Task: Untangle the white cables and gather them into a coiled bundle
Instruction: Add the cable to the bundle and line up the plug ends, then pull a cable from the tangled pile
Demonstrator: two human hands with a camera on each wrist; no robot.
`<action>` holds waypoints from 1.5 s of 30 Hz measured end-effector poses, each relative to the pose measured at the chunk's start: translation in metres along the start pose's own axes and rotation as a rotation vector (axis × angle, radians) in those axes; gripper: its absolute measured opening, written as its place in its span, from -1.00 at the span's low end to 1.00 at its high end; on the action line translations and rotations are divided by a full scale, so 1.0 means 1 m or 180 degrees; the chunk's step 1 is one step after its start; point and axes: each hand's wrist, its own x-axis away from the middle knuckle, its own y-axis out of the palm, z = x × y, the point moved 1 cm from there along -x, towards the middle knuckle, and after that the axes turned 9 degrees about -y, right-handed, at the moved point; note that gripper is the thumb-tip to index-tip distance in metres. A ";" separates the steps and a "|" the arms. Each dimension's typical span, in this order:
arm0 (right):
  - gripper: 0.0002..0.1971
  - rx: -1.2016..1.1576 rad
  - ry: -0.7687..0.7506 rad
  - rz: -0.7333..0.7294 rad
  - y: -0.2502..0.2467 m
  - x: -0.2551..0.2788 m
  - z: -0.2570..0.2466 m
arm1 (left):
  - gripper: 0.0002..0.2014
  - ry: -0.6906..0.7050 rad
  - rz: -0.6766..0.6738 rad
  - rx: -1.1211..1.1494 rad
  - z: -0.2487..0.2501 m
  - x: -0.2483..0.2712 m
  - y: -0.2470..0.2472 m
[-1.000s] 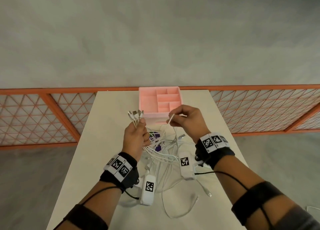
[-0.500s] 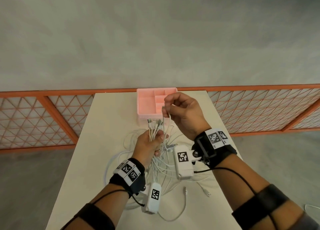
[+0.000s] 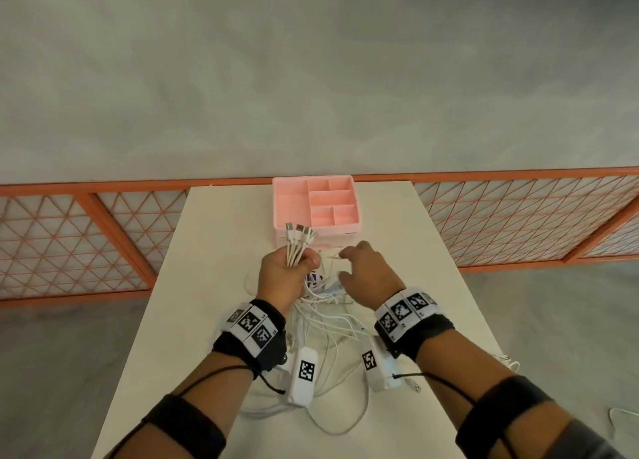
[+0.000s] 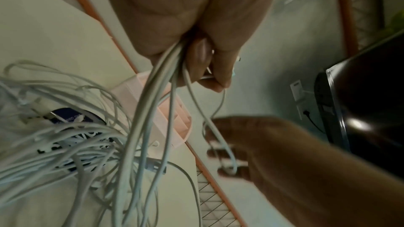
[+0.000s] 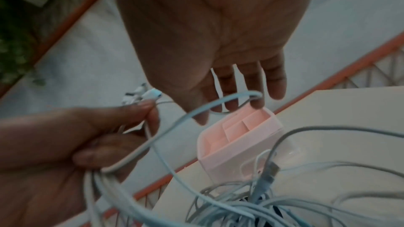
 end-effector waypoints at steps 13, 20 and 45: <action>-0.66 -0.1255 -0.0863 -0.0124 -0.041 -0.008 -0.024 | -0.85 -0.0266 -0.0359 0.0521 -0.004 0.010 -0.006; -0.68 -0.2542 -0.1054 0.1625 -0.090 -0.011 -0.044 | -0.93 -0.0243 -0.0373 0.0316 -0.004 0.012 -0.006; -0.78 -0.0775 -0.0683 0.0311 -0.054 -0.020 -0.017 | -0.90 -0.0335 -0.0214 0.0039 0.000 0.003 -0.017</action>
